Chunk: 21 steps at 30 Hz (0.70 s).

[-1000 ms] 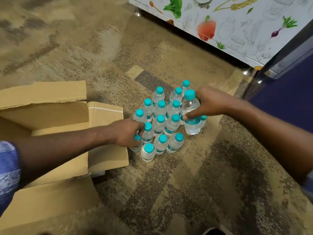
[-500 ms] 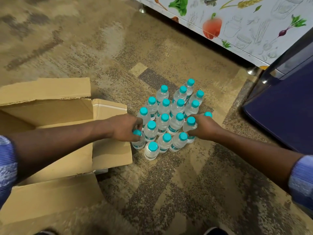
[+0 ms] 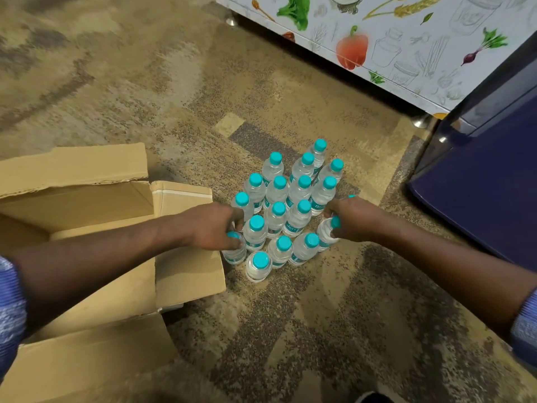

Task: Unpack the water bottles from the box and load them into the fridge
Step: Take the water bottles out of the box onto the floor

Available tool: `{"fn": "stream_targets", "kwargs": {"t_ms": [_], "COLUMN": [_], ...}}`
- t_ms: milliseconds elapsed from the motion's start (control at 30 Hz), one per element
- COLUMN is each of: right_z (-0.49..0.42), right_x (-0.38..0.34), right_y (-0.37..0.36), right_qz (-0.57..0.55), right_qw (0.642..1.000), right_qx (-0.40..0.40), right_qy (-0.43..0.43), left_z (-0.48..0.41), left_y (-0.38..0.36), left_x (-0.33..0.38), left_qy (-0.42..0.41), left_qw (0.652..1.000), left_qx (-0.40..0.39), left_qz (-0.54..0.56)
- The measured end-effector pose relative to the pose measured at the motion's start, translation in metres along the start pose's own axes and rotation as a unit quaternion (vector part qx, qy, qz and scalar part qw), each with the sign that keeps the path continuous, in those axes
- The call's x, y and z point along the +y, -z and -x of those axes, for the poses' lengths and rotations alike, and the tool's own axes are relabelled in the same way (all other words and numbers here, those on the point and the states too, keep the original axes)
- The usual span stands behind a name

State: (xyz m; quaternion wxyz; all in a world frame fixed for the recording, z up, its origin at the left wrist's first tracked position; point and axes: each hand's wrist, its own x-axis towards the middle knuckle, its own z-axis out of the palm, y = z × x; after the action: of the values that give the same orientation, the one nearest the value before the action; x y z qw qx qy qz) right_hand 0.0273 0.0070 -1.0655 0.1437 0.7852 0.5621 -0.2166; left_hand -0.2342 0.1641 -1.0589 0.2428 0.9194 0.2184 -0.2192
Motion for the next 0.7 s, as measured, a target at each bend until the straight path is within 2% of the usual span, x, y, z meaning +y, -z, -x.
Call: {"fn": "stream_targets", "kwargs": {"t_ms": [200, 367, 533, 700], "right_z": [0.016, 0.029, 0.053, 0.1], "right_x": [-0.003, -0.013, -0.05, -0.108], "right_y": [0.002, 0.031, 0.082, 0.163], "right_qz": [0.012, 0.023, -0.049, -0.103], "right_qw": [1.0, 0.998, 0.997, 0.99], "right_qx": [0.007, 0.054, 0.043, 0.075], "right_qy": [0.005, -0.018, 0.043, 0.064], "left_z": [-0.001, 0.008, 0.034, 0.092], "left_y": [-0.001, 0.01, 0.052, 0.138], "left_x": [-0.002, -0.001, 0.023, 0.065], "left_qy": [0.003, 0.025, 0.055, 0.047], "left_qw": [1.0, 0.999, 0.996, 0.995], "left_qx": [0.005, 0.033, 0.068, 0.093], "left_qz": [0.012, 0.002, -0.009, -0.008]}}
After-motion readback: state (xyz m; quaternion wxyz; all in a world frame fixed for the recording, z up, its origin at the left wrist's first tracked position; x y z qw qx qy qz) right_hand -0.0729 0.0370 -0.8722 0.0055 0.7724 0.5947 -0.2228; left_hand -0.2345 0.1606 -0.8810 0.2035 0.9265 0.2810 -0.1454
